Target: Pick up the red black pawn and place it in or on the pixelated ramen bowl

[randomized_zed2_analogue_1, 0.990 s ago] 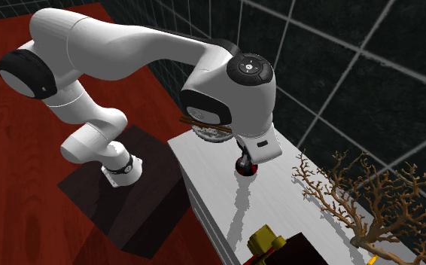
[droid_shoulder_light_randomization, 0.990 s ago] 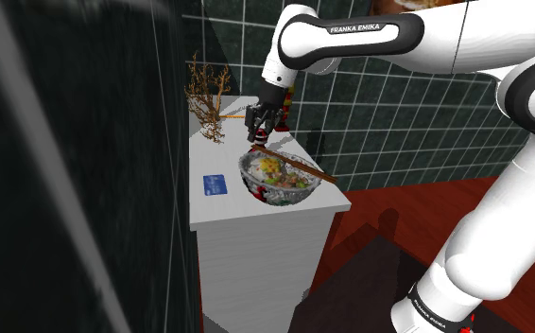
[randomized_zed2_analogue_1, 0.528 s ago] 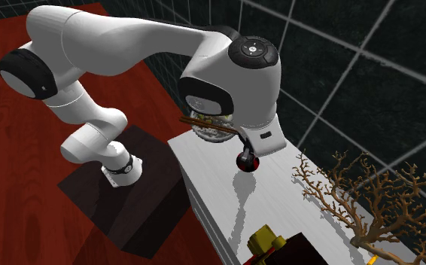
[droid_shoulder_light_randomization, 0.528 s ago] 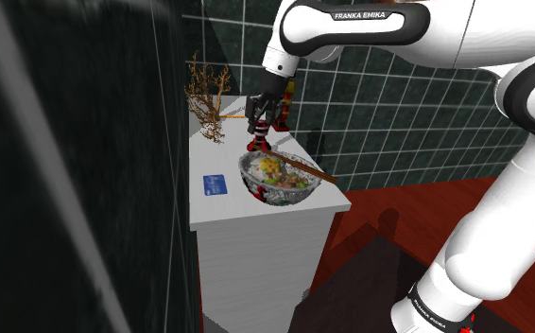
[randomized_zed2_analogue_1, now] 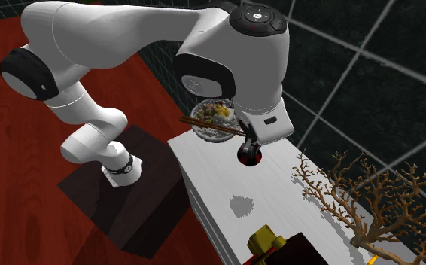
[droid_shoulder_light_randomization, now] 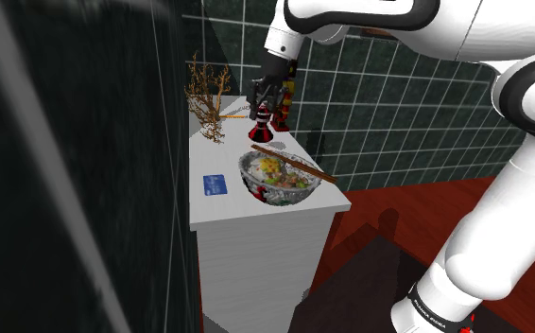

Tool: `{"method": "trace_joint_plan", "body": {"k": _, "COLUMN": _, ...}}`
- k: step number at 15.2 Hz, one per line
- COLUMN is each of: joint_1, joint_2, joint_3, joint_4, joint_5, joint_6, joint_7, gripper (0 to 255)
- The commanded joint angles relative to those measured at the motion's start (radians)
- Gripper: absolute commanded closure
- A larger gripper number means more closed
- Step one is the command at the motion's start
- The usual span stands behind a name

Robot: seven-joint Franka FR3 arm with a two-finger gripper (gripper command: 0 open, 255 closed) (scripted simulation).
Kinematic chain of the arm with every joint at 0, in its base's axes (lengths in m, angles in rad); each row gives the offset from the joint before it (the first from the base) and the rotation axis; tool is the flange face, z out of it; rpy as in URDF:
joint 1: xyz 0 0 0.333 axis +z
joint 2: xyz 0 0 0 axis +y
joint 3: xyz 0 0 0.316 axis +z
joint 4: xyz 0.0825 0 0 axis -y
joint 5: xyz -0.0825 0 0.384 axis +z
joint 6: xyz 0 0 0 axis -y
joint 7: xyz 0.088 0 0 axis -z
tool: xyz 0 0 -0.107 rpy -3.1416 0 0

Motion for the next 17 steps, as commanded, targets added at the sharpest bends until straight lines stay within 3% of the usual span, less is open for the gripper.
{"method": "trace_joint_plan", "body": {"k": 1, "joint_1": 0.000, "joint_2": 0.009, "joint_3": 0.000, "joint_4": 0.039, "joint_5": -0.003, "joint_6": -0.029, "joint_7": 0.006, "gripper": 255}}
{"method": "trace_joint_plan", "body": {"k": 17, "joint_1": 0.007, "joint_2": 0.117, "joint_3": 0.006, "joint_4": 0.398, "joint_5": -0.026, "joint_6": -0.278, "joint_7": 0.057, "gripper": 255}}
